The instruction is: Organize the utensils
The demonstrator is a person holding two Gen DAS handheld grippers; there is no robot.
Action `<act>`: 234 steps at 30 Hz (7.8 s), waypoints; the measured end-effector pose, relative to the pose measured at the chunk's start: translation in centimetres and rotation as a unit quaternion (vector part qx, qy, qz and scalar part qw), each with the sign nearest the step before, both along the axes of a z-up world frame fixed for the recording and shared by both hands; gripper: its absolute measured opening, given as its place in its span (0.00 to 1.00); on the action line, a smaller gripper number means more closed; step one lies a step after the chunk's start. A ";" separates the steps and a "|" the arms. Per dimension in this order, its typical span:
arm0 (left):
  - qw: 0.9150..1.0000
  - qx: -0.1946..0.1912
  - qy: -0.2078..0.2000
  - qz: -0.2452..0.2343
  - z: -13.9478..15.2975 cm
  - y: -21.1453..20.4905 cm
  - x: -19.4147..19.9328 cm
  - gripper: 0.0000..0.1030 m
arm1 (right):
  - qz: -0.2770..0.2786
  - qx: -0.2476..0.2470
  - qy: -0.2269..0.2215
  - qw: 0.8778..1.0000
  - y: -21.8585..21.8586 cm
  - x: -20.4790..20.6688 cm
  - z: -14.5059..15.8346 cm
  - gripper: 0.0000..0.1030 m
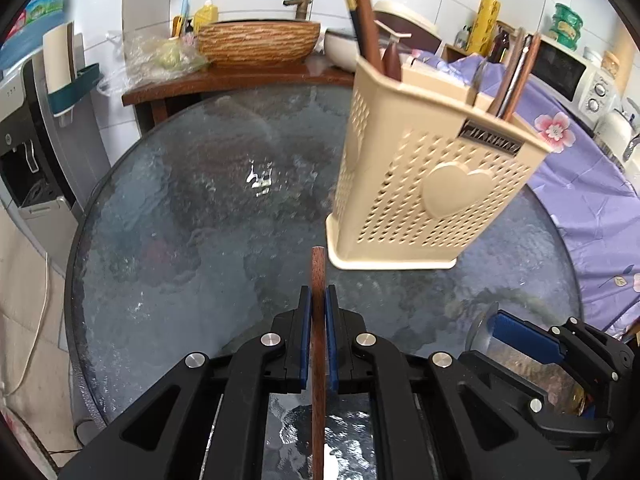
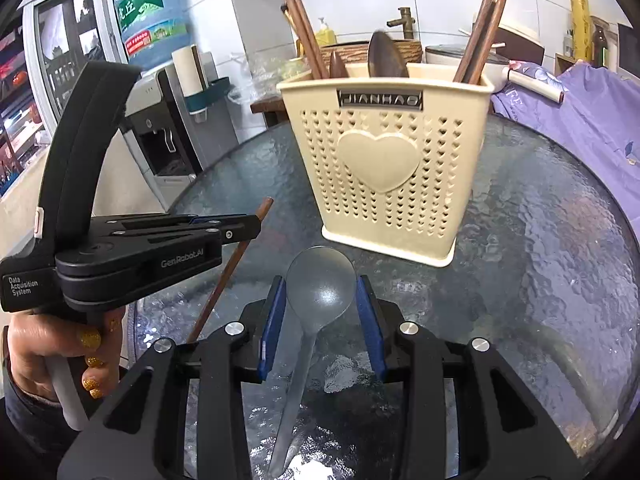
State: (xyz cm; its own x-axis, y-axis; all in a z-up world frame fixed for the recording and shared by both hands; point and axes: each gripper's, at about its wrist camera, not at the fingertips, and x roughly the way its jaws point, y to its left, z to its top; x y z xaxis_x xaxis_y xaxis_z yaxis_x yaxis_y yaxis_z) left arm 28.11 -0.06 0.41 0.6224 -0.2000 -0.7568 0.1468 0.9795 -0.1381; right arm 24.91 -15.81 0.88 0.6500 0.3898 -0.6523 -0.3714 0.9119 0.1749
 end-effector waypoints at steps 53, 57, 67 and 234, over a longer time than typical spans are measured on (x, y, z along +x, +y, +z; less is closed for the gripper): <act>0.985 -0.047 -0.161 -0.039 12.6 -1.1 -6.5 0.06 | -0.009 0.028 -0.102 0.994 -3.3 -1.9 7.6 0.36; 0.984 -0.050 -0.166 -0.044 13.3 -1.3 -6.3 0.06 | -0.016 0.024 -0.114 0.993 -3.7 -1.5 8.5 0.36; 0.978 -0.054 -0.188 -0.070 17.6 -3.0 -5.3 0.06 | -0.034 0.017 -0.146 0.989 -4.5 0.5 12.6 0.36; 0.969 0.021 -0.234 0.080 2.2 -1.6 -27.0 0.94 | -0.105 0.006 -0.243 0.964 -8.6 -25.5 2.2 0.94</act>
